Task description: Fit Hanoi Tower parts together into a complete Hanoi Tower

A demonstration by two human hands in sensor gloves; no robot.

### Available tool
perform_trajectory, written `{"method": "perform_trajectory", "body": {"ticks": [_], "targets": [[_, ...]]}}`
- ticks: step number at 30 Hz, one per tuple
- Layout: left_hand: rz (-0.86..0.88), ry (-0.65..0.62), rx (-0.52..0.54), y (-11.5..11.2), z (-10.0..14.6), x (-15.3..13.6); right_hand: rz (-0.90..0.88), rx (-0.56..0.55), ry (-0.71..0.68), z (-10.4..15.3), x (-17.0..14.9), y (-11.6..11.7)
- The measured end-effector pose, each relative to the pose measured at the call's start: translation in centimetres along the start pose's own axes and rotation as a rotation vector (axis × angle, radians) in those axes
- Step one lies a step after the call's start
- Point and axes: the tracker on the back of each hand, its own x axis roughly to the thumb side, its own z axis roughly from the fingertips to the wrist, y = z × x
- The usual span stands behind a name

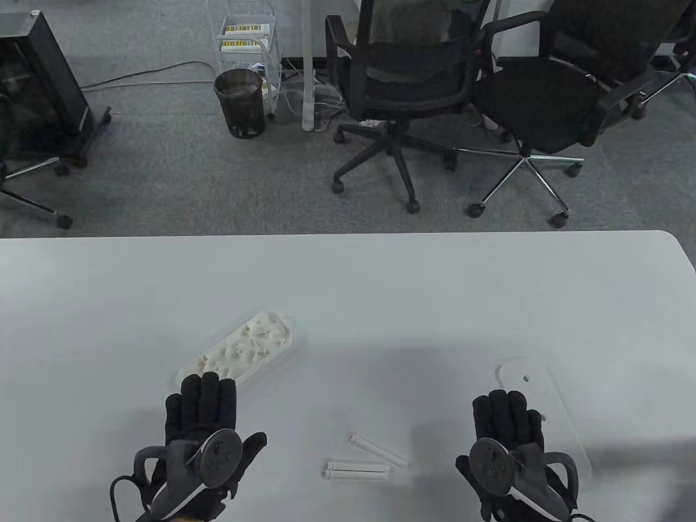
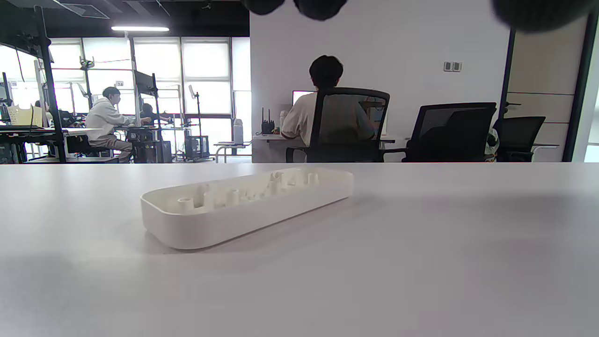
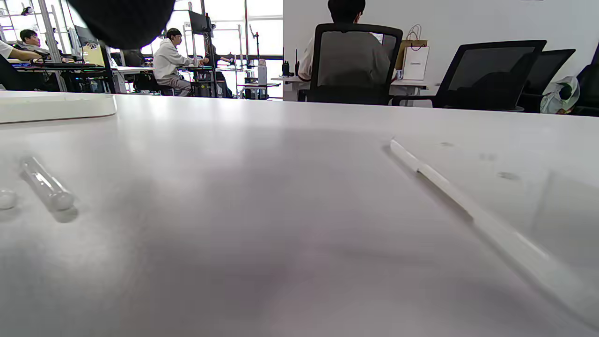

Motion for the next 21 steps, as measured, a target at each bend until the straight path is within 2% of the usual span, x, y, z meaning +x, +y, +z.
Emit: {"method": "perform_trajectory", "body": {"ticks": [15, 21], "targets": [[0.041, -0.006, -0.044, -0.6, -0.2, -0.1, -0.001, 0.015, -0.006, 0.0, 0.1, 0.3], [0.184, 0.026, -0.073, 0.3, -1.6, -1.3, -0.036, 0.016, -0.022, -0.2, 0.4, 0.2]]}}
